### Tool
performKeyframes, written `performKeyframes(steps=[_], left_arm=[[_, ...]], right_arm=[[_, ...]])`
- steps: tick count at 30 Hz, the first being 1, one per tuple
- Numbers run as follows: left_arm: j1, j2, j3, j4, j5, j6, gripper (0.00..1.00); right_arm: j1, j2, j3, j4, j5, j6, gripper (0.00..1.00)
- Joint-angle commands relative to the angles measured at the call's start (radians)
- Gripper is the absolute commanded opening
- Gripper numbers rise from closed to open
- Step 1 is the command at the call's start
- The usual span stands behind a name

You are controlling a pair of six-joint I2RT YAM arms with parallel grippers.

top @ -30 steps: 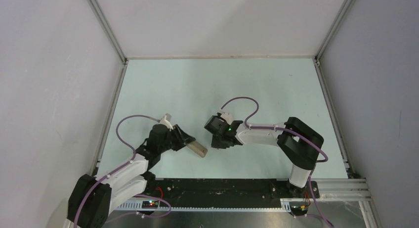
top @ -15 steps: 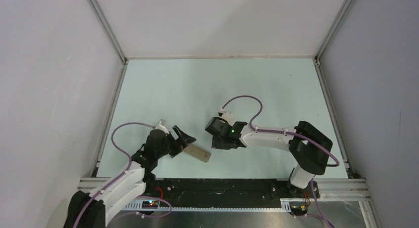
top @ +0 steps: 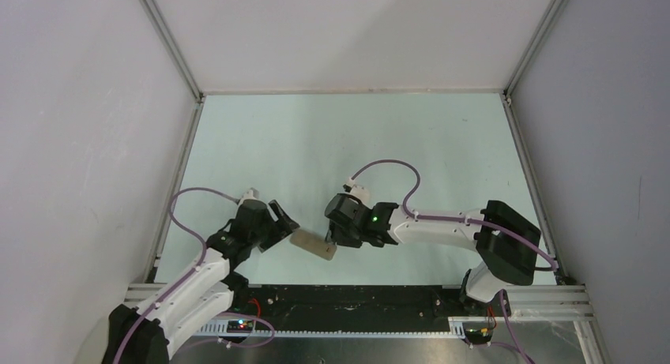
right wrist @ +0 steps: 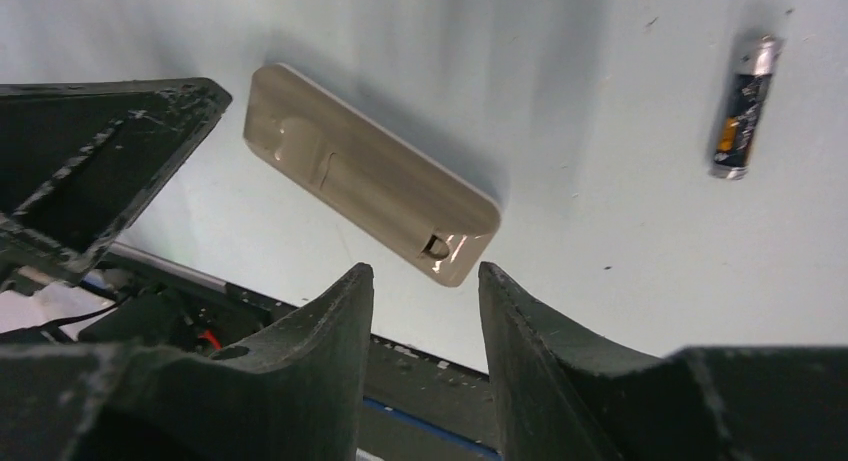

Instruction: Load the batteries into the remote control

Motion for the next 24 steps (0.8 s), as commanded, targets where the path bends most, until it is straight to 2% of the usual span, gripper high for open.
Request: performKeyframes(steps=[1,5,9,16,21,24], left_arm=[[0.000,0.033,0.057,-0.068,-0.055,0.120,0.76],[0.001,0.073,0.068,-0.065,-0.005,0.190,0.71],[-0.002,0.118,0.055,-0.015,0.080,0.194,0.69],[-0.002,0.183,0.033,0.076,0.174,0.191,0.64],[-0.002,0.225,0.020,0.086,0.198,0.183,0.52],[-0.003,0.239,-0.003,0.086,0.195,0.166,0.49]], right_arm=[[0.014,-0.001,-0.008,0.086,-0.011,0.079,0.46],[0.016,0.009,-0.015,0.107,-0.010,0.128,0.38],[0.014,0.036,-0.021,0.127,-0.032,0.168,0.36],[-0.001,0.070,-0.031,0.149,-0.085,0.189,0.35],[-0.004,0.071,-0.032,0.140,-0.089,0.199,0.35],[-0.007,0.081,-0.033,0.139,-0.094,0.204,0.35]])
